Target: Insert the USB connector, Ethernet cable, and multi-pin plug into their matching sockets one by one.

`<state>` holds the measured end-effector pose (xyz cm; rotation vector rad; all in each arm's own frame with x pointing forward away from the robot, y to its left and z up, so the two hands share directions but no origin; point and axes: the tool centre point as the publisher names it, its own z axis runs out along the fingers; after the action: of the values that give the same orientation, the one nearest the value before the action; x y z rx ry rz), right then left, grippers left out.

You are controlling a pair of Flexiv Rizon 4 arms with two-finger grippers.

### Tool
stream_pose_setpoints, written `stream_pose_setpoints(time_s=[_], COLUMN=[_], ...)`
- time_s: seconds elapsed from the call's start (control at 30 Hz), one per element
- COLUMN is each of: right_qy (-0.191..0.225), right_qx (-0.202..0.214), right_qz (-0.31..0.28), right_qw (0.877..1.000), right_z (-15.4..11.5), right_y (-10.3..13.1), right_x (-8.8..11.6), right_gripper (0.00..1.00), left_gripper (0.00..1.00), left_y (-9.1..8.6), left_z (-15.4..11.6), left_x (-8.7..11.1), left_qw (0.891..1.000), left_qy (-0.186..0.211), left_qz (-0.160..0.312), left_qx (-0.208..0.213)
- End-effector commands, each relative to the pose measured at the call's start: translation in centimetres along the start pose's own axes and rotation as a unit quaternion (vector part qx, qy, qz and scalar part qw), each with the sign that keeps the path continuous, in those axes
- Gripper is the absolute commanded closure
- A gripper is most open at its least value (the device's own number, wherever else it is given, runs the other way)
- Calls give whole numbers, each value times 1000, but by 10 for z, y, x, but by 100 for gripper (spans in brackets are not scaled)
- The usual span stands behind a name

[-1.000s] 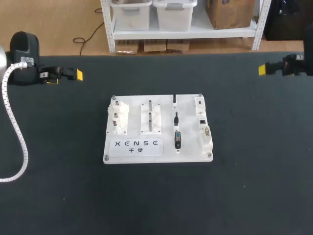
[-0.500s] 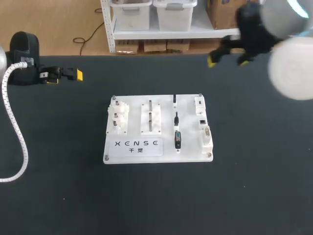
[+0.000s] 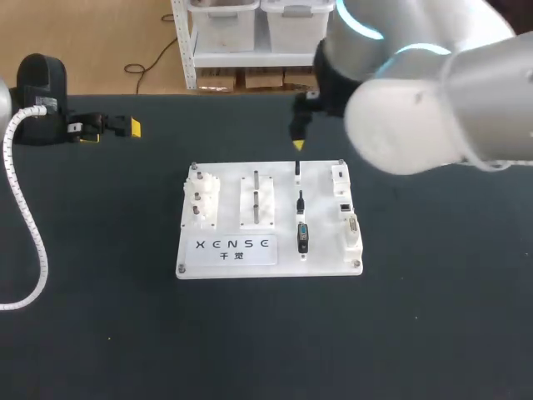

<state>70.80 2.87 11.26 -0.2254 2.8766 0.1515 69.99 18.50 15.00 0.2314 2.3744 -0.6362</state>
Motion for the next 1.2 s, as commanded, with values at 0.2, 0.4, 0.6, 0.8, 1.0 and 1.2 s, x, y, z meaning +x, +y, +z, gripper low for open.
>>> stream_pose_setpoints(time_s=[0.2,0.4,0.6,0.8,1.0,1.2], right_qy=[-16,-16,-10,25,42,74], right_qx=[25,25,34,45,39,60], right_qz=[13,13,25,83,93,102], right_qw=[999,999,999,995,994,990], right_z=[15,15,18,34,50,70], right_y=[8,8,8,19,28,24], right_x=[-8,-8,-9,-26,-33,-30], right_gripper=[0,0,0,0,0,0], left_gripper=[0,0,0,0,0,0], left_y=[0,0,0,0,0,0], left_z=[0,0,0,0,0,0], left_x=[0,0,0,0,0,0], left_qw=[1000,1000,1000,1000,1000,1000], left_qy=[0,0,0,0,0,0], left_qz=[0,0,0,0,0,0], left_qx=[0,0,0,0,0,0])
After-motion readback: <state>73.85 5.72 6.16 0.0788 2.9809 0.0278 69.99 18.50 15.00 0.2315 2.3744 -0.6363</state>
